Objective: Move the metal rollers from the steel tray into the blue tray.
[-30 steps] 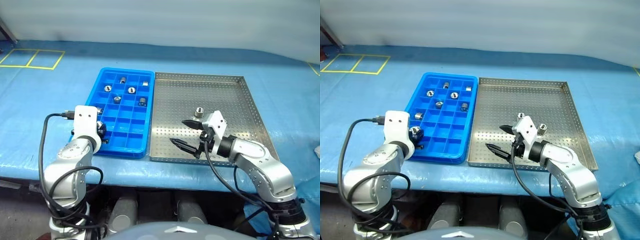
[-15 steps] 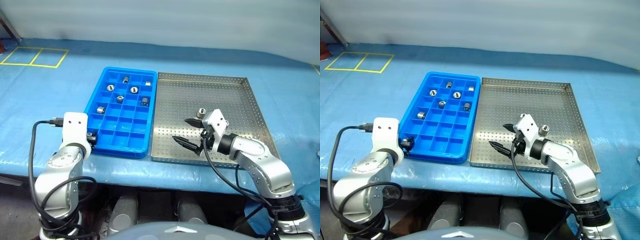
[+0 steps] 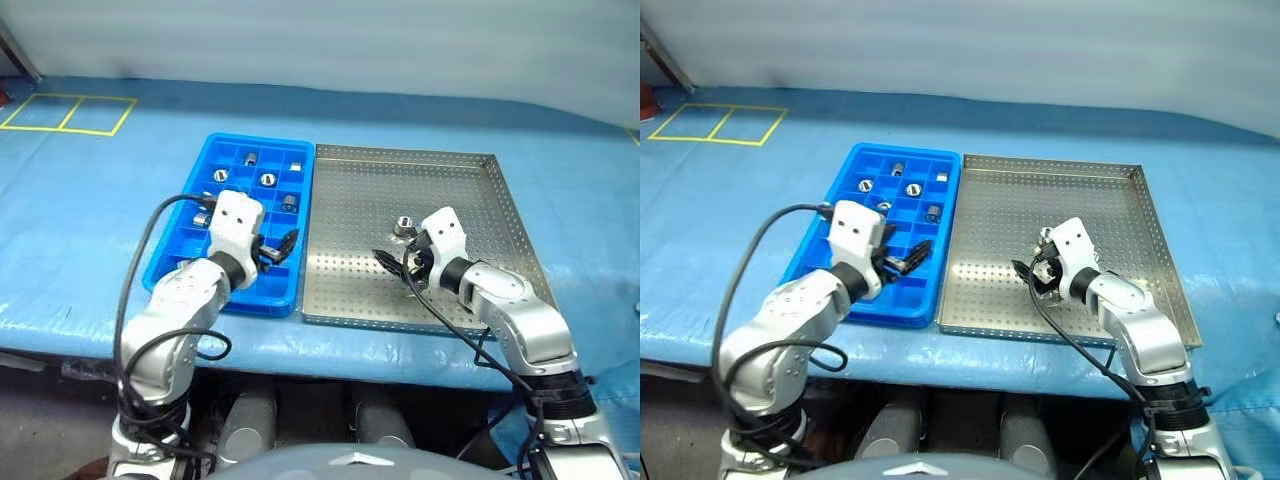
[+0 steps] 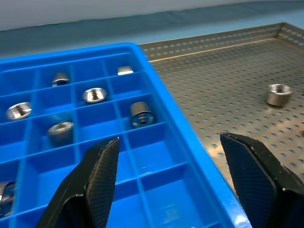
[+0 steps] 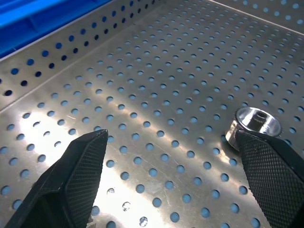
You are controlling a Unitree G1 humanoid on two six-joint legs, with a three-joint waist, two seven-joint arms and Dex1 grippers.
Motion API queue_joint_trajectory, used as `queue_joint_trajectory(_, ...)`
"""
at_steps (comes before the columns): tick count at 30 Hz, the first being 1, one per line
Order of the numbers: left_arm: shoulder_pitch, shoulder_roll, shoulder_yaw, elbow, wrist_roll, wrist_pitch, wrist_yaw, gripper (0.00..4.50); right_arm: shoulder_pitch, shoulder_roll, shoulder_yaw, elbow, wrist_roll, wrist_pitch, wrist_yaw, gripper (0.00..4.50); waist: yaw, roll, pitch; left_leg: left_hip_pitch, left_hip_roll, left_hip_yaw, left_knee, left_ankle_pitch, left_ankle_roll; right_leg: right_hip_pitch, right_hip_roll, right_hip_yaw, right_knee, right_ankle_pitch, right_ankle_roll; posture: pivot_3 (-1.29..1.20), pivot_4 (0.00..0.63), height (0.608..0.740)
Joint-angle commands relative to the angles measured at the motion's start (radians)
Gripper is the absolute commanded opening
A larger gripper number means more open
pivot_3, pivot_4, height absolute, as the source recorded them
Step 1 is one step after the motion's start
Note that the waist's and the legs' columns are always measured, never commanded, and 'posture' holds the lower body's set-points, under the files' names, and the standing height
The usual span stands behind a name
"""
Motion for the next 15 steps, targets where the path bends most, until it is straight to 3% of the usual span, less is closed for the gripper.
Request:
queue_joint_trajectory(1,-0.108,-0.032,-0.047,0.159,-0.009,-0.149,-0.029,3.67,-0.005,0.006,-0.046,-0.046,0.008,0.009,-0.017,4.50,0.001,0.000,0.000,0.000,0.000,0.000,0.000,0.000,0.000,0.000,0.000,0.000,0.000,0.000,0.000,0.13,0.150,0.740)
queue_joint_trajectory(9,-0.379,-0.131,-0.226,0.771,0.088,-0.499,-0.117,3.67,0.090,-0.039,-0.065,-0.193,0.028,0.038,0.026,4.50,-0.011,0.000,0.000,-0.002,-0.002,0.001,0.002,-0.001,0.001,0.001,0.000,0.002,-0.002,0.000,0.001,0.00,0.150,0.740)
queue_joint_trajectory(15,-0.539,-0.233,-0.251,1.162,0.125,-0.690,-0.174,3.67,0.213,-0.050,-0.131,-0.335,0.044,0.053,0.008,4.50,-0.058,0.000,0.000,-0.003,-0.002,0.001,0.001,-0.001,0.001,-0.001,0.000,0.003,-0.002,0.000,0.002,-0.12,0.150,0.740)
